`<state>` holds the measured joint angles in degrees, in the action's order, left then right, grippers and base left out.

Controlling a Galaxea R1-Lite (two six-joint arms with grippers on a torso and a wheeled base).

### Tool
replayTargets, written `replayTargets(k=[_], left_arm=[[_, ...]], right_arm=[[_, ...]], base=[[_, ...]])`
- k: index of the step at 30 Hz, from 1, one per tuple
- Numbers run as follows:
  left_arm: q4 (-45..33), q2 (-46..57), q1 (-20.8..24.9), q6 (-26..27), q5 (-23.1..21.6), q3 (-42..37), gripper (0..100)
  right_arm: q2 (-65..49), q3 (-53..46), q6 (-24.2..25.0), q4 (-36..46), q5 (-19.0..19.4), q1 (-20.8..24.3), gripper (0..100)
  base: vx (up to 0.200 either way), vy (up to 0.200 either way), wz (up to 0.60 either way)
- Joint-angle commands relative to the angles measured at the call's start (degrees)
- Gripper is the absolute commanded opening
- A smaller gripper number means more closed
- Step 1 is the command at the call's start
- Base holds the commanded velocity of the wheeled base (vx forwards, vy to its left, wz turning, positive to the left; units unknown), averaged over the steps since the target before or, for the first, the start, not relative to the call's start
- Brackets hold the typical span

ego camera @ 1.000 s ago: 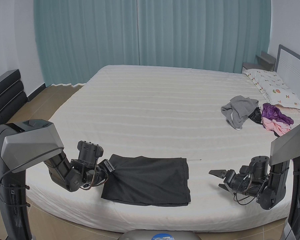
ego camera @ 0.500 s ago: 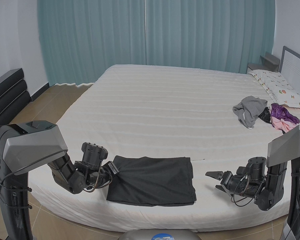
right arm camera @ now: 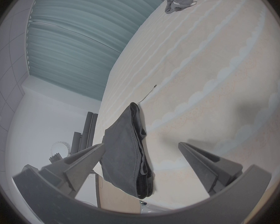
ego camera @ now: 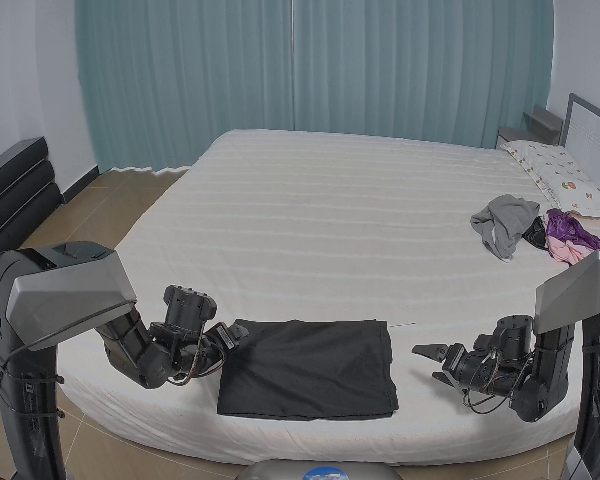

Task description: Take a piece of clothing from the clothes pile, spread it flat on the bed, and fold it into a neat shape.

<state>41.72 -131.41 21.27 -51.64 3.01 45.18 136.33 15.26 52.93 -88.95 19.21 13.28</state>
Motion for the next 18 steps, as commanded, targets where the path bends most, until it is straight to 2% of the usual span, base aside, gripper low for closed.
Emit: replayTargets(k=[1,5,10,18], left_arm=[[0.0,0.2,-0.4,0.0,-0.1,-0.1,100],[0.0,0.4,-1.2,-0.3,-0.2,-0.2,100],[-0.3,0.8,-1.9,-3.1,-1.3,0.3,100],[-0.3,2.1,-2.6,-3.2,-2.5,-0.7,100]], right_arm=[[0.1,-0.1,0.0,-0.9,0.0,0.0,100],[0.0,-0.1,0.0,-0.9,0.0,0.0,100],[0.0,-0.2,0.1,-0.9,0.0,0.0,100],[0.0,-0.2,0.0,-0.9,0.0,0.0,100]], base=[[0.000,0.000,0.00],[0.000,0.000,0.00],[0.000,0.000,0.00],[0.000,0.000,0.00]])
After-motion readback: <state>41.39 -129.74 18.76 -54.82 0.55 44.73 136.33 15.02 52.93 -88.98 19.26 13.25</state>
